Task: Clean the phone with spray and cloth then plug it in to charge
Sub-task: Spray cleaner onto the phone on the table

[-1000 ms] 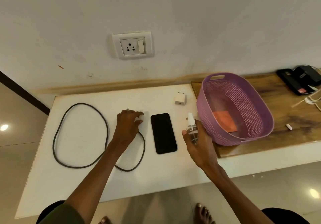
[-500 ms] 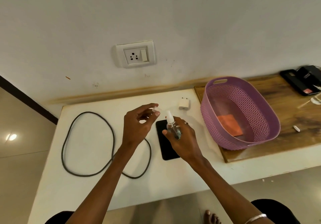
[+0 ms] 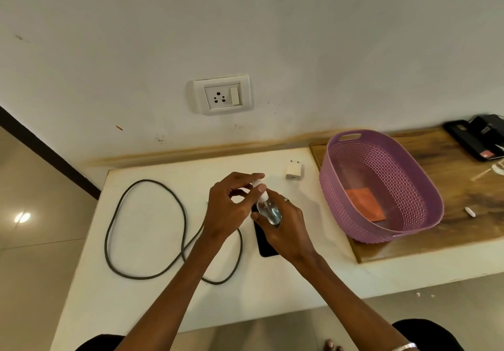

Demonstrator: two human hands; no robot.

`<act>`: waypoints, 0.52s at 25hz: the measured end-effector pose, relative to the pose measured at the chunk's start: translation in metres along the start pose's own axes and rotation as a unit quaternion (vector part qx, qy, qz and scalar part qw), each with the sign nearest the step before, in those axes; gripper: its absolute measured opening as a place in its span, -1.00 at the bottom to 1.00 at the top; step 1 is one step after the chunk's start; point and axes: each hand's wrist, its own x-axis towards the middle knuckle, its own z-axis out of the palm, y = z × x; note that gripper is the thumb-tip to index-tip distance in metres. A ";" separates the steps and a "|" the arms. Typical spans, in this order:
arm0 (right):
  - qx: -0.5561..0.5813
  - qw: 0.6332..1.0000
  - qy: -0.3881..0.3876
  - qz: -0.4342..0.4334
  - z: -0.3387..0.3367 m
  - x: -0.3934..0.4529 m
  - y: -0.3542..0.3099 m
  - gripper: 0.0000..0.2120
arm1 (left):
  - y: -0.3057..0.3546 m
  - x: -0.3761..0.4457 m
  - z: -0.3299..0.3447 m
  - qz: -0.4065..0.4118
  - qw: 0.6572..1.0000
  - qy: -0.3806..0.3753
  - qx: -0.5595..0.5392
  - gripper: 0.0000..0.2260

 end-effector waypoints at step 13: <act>0.103 0.993 -0.055 0.014 0.001 0.005 -0.022 -0.81 | 0.003 0.011 -0.004 -0.091 0.986 -0.082 -0.113 -0.85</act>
